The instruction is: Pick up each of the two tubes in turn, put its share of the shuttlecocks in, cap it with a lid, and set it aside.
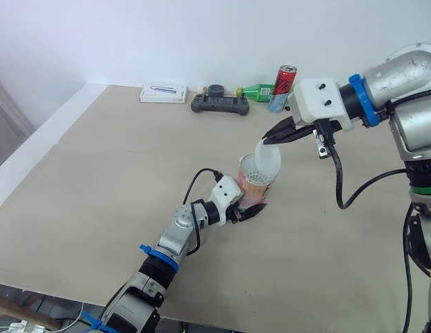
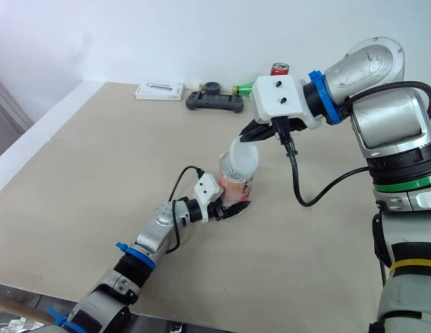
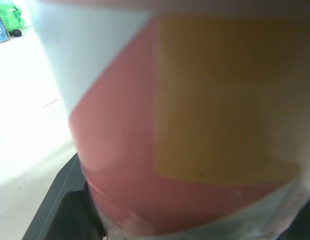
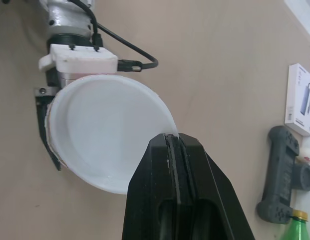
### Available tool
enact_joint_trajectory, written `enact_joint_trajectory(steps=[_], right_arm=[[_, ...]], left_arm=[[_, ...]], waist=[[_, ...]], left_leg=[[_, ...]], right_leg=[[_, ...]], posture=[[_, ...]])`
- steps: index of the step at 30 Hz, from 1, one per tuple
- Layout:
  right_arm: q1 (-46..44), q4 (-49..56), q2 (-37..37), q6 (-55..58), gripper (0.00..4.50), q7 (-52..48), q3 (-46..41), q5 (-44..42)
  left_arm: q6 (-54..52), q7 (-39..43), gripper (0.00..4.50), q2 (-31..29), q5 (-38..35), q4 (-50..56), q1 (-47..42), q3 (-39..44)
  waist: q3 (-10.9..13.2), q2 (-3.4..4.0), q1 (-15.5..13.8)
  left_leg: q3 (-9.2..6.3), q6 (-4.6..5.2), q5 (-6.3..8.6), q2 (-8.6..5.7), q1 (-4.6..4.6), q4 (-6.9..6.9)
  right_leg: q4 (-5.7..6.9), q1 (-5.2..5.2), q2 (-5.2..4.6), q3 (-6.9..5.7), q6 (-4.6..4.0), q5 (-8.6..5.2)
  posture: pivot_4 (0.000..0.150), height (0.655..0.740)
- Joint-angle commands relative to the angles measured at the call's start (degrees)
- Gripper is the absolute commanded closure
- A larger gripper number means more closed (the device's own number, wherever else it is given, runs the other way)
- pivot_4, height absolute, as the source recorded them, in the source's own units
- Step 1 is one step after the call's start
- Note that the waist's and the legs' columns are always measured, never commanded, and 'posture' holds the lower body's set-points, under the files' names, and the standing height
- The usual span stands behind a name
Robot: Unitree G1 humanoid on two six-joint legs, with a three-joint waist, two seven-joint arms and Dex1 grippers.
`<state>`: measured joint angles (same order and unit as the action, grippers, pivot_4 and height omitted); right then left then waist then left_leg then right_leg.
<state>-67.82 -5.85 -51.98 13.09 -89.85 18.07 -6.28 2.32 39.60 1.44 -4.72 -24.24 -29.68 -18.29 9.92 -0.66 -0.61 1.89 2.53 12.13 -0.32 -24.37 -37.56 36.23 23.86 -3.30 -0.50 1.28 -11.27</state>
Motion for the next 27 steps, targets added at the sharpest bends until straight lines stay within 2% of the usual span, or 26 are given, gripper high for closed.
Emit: enact_joint_trajectory(steps=[1,16,27], right_arm=[[-0.02,1.95,-1.47,0.22,4.46,-2.65,-0.06,-1.0],[2.99,3.61,0.14,-1.05,4.46,-1.45,0.07,0.34],[4.05,1.38,1.29,-6.1,4.46,-1.06,1.45,4.7]], left_arm=[[-1.36,-0.67,1.52,-0.6,2.4,-2.78,0.87,-1.13],[-1.53,-0.79,1.52,-0.79,2.56,-2.4,1.07,-1.24],[-1.67,-0.91,1.52,-0.72,2.65,-2.07,1.27,-1.35]], waist=[[0.0,0.0,0.0],[0.0,-0.01,-0.02],[0.0,-0.01,-0.03]], left_leg=[[0.0,0.0,0.0,0.0,0.0,0.0],[-0.02,0.0,0.0,0.0,0.0,0.0],[-0.03,0.0,0.0,-0.01,0.0,0.01]], right_leg=[[0.0,0.0,0.0,-0.01,0.0,0.0],[-0.05,-0.02,-0.05,-0.03,0.0,0.0],[-0.08,-0.04,-0.04,-0.07,0.01,-0.01]], posture=[[0.15,0.74],[0.15,0.74],[0.15,0.74]])
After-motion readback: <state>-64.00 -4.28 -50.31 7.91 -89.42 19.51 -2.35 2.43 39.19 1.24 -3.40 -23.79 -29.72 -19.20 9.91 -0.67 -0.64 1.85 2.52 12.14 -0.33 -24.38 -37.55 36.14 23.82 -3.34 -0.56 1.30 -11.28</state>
